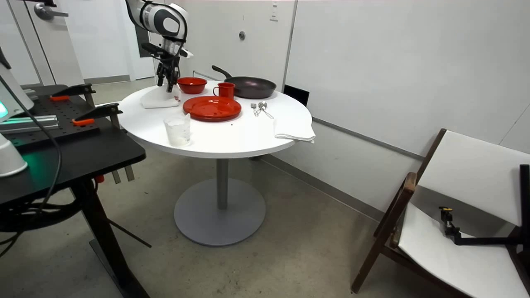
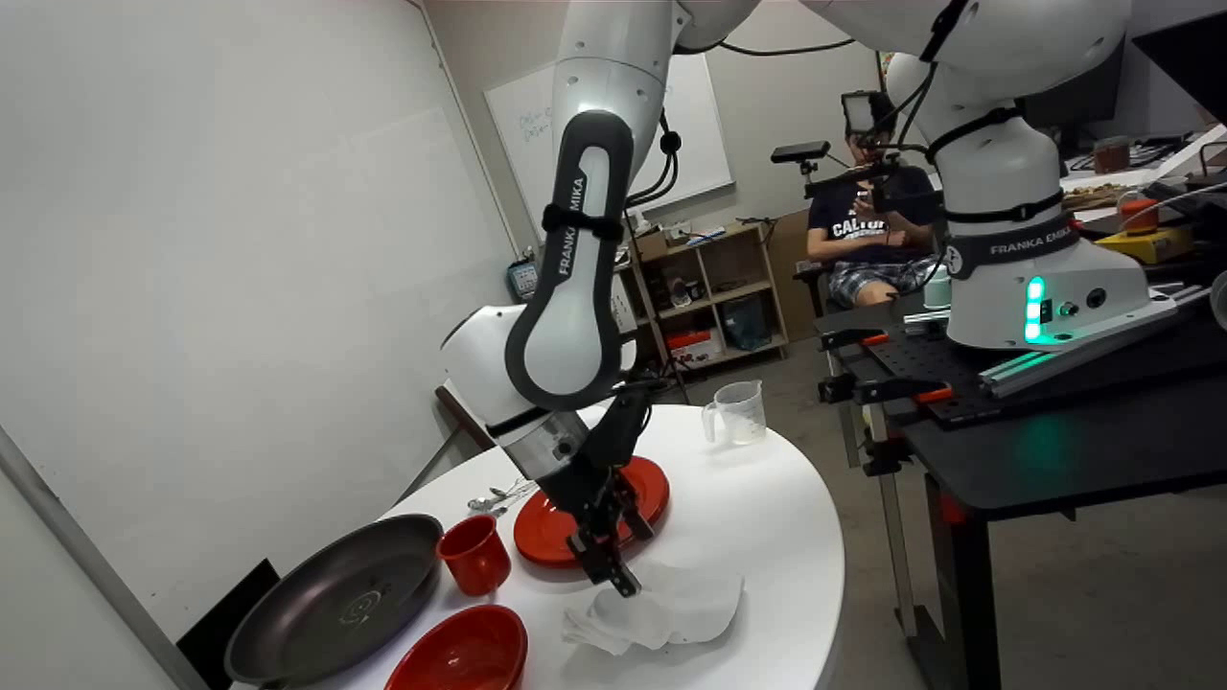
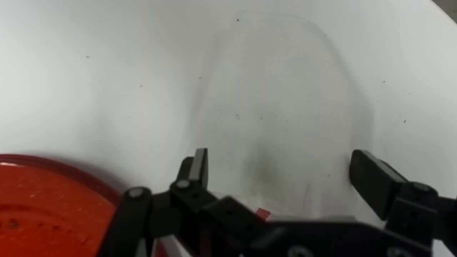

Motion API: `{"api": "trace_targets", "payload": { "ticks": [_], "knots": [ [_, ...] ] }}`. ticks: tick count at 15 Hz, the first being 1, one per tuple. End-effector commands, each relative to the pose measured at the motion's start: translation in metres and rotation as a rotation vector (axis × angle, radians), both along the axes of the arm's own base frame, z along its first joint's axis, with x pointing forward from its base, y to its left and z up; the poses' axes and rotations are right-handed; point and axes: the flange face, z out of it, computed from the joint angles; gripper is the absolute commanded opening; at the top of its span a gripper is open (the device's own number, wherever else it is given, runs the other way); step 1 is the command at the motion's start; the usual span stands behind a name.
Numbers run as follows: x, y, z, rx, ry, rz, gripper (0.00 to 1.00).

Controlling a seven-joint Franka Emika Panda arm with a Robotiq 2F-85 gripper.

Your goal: Pick up the cloth from the table and wipe the plate

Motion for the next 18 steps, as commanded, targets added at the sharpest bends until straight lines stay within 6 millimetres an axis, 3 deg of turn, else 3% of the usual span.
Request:
{"api": "trace_targets", "payload": {
  "ticks": [1,6,9,12,13,15,18],
  "knots": [
    [0.012,-0.021,0.053,-0.055,-0.033,-0.029,1.0],
    [0.047,-0.086,0.095,-0.101,-0.162,-0.266,1.0],
    [0.057,-0.132,0.101,-0.139,-0.202,-0.43,1.0],
    [0.06,-0.163,0.102,-0.159,-0.207,-0.59,1.0],
    [0.065,-0.154,0.098,-0.154,-0.199,-0.501,1.0],
    [0.065,-0.166,0.098,-0.164,-0.199,-0.552,1.0],
    [0.065,-0.165,0.097,-0.166,-0.198,-0.568,1.0]
  ]
}}
